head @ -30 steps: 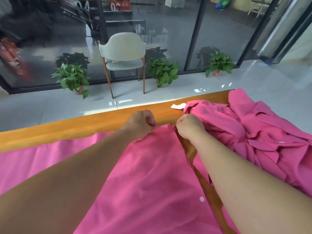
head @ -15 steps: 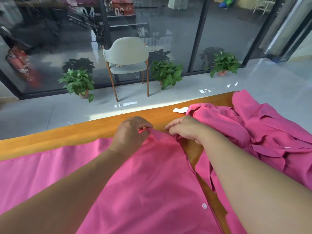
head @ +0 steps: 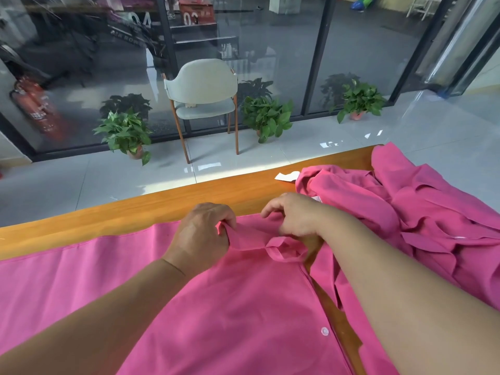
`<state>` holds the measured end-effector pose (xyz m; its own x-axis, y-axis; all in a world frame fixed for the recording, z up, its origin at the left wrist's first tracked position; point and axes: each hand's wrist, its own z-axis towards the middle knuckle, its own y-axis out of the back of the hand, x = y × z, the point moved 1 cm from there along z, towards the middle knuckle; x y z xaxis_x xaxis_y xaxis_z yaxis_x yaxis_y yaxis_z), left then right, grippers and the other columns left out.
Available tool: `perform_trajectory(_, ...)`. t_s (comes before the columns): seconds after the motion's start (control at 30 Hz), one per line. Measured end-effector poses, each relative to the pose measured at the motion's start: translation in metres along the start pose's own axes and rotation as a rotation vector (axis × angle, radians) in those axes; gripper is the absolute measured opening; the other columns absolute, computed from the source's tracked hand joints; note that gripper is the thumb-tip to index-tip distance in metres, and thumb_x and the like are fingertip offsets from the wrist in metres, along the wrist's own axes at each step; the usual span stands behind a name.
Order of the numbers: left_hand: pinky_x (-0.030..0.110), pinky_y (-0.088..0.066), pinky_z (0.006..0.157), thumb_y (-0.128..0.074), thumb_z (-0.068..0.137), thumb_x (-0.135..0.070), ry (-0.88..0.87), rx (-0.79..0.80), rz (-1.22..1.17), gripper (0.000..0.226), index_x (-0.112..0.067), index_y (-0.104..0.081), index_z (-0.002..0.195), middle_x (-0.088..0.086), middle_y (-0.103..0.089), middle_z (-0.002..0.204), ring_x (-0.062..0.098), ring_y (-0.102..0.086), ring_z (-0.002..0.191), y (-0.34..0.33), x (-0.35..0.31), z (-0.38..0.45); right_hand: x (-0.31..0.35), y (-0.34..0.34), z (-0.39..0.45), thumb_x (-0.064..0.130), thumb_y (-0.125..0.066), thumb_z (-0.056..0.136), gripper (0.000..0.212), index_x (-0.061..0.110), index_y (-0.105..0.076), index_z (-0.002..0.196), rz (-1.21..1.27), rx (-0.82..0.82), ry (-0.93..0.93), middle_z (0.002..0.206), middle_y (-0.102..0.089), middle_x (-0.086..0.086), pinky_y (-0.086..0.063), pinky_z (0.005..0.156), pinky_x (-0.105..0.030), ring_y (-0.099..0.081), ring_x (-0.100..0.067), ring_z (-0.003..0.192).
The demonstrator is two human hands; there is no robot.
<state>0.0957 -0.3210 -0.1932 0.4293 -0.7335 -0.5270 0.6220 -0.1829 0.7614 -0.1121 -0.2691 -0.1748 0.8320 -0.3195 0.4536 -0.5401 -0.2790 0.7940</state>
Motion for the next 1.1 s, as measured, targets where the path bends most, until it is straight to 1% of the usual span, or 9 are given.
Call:
perform_trajectory(0.1,0.009,-0.036,0.068,-0.046,0.063,-0.001,0.016,0.053,0.012,0.022,-0.016,-0.061,0.068,-0.011,-0.062,0.065,0.014,-0.056,0.065,-0.001,-0.003,-0.005,-0.001,-0.009,0.004,0.021,-0.076,0.083,0.036,0.033,-0.07,0.116,-0.076,-0.127,0.019,0.123,-0.058,0.007,-0.051,0.091,-0.028,-0.059,-0.013,0.105)
perform_trajectory(0.2,0.01,-0.035,0.067,-0.044,0.067,-0.009,0.022,0.088,-0.001,0.02,-0.017,-0.062,0.073,-0.014,-0.062,0.068,0.011,-0.056,0.065,-0.002,-0.003,-0.007,-0.004,-0.008,0.006,0.029,-0.074,0.086,0.044,0.022,-0.063,0.127,0.092,-0.223,-0.109,0.119,-0.066,0.0,-0.048,0.087,-0.026,-0.061,-0.015,0.101)
perform_trajectory(0.33,0.015,-0.043,0.069,-0.043,0.083,-0.039,0.03,0.088,-0.072,0.035,-0.018,-0.07,0.085,-0.012,-0.068,0.077,0.008,-0.057,0.076,-0.006,-0.008,0.004,-0.008,-0.008,0.014,0.031,-0.073,0.08,0.032,0.007,-0.073,0.1,0.129,-0.188,-0.333,0.102,-0.073,-0.01,-0.058,0.083,-0.038,-0.069,-0.027,0.093)
perform_trajectory(0.47,0.019,-0.041,0.064,-0.049,0.097,-0.041,0.091,0.2,-0.03,0.035,-0.015,-0.072,0.09,-0.002,-0.069,0.079,0.013,-0.055,0.072,-0.012,-0.011,0.025,-0.014,-0.012,0.017,0.015,-0.076,0.08,0.01,0.019,-0.067,0.08,0.549,-0.307,-0.326,0.083,-0.068,-0.003,-0.051,0.07,-0.033,-0.061,-0.022,0.08)
perform_trajectory(0.6,0.003,-0.031,0.073,-0.06,0.096,-0.03,0.158,0.29,-0.046,0.016,-0.024,-0.072,0.104,-0.014,-0.055,0.116,0.004,-0.049,0.1,-0.019,-0.005,0.048,-0.014,-0.01,0.017,0.009,-0.082,0.075,0.021,0.022,-0.066,0.081,0.781,-0.41,-0.221,0.086,-0.071,-0.001,-0.055,0.083,-0.039,-0.066,-0.021,0.085)
perform_trajectory(0.7,0.019,-0.035,0.095,-0.062,0.094,-0.03,0.243,0.34,-0.116,0.012,-0.029,-0.071,0.102,-0.019,-0.046,0.138,0.004,-0.045,0.118,-0.02,-0.005,0.066,-0.011,-0.008,0.017,0.008,-0.081,0.077,0.017,0.02,-0.071,0.084,0.906,-0.431,-0.144,0.089,-0.075,-0.003,-0.059,0.083,-0.038,-0.072,-0.022,0.087)
perform_trajectory(0.87,0.024,-0.05,0.071,-0.068,0.091,-0.029,0.379,0.37,-0.226,0.007,-0.033,-0.073,0.089,-0.013,-0.07,0.09,0.009,-0.06,0.081,-0.021,-0.01,0.085,-0.008,-0.005,0.013,0.007,-0.077,0.08,0.015,0.02,-0.07,0.083,0.891,-0.452,-0.141,0.082,-0.073,0.001,-0.058,0.072,-0.032,-0.069,-0.016,0.079)
perform_trajectory(1.03,0.014,-0.043,0.06,-0.074,0.085,-0.02,0.445,0.385,-0.278,0.015,-0.034,-0.073,0.082,-0.012,-0.071,0.083,0.005,-0.058,0.073,-0.027,-0.006,0.093,-0.006,-0.002,-0.003,0.009,-0.062,0.083,0.021,0.022,-0.066,0.1,0.698,-0.674,-0.212,0.101,-0.072,0.0,-0.056,0.089,-0.043,-0.068,-0.021,0.092)
perform_trajectory(1.1,0.016,-0.043,0.061,-0.076,0.083,-0.018,0.491,0.363,-0.311,0.013,-0.031,-0.074,0.081,-0.01,-0.072,0.084,0.005,-0.059,0.076,-0.028,-0.004,0.097,0.002,-0.006,-0.024,0.01,-0.055,0.087,0.025,0.02,-0.068,0.106,0.582,-0.747,-0.222,0.104,-0.072,-0.001,-0.052,0.089,-0.035,-0.066,-0.021,0.096)
